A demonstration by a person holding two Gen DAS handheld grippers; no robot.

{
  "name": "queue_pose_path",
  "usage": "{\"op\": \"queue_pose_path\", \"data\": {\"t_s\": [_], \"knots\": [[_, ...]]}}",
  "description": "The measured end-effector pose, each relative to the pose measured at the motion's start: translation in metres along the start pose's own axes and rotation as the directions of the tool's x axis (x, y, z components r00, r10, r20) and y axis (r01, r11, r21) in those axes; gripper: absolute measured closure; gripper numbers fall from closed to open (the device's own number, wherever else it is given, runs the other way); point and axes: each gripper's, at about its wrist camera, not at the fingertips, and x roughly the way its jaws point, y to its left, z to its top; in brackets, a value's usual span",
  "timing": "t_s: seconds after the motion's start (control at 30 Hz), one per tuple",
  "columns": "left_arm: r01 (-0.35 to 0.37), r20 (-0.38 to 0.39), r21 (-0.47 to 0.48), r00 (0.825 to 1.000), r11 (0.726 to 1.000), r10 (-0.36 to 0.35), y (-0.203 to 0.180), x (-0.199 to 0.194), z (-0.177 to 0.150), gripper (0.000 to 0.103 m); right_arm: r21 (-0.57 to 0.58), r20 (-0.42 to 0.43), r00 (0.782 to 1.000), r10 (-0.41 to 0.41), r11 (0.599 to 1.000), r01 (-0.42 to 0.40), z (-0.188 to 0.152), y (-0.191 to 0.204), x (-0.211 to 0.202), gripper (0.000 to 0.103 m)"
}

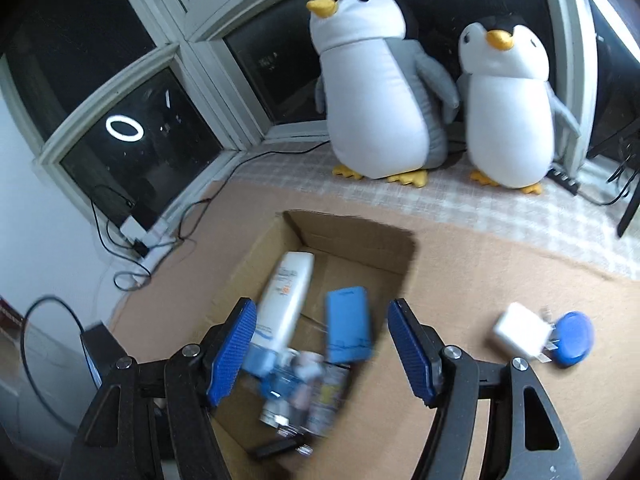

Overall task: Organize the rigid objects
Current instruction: 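Move the right gripper to the white charger plug, then close the right gripper on the white charger plug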

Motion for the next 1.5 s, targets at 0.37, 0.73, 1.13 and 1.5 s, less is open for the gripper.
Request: {"op": "queue_pose_path", "data": {"t_s": [0.37,0.73,1.13,1.5], "knots": [[-0.026,-0.003,0.021,1.0,0.999,0.026,-0.006,0.001,0.001,0.086,-0.046,-0.07,0.996,-0.049,0.998,0.046,-0.002,-0.079,-0.018,0.039],[-0.045,-0.006,0.037,0.999,0.998,0.045,-0.009,0.001,0.001,0.085,-0.14,-0.172,0.984,-0.047,0.99,0.023,-0.001,-0.108,0.024,0.039],[-0.046,-0.006,0.04,0.999,0.998,0.047,-0.008,0.001,0.001,0.085,-0.193,-0.28,0.958,-0.067,0.981,0.013,-0.002,-0.118,0.062,0.039],[-0.046,-0.006,0.039,0.999,0.998,0.047,-0.009,0.001,0.001,0.085,-0.176,-0.294,0.954,-0.055,0.984,0.003,-0.014,-0.11,0.058,0.041]]}}
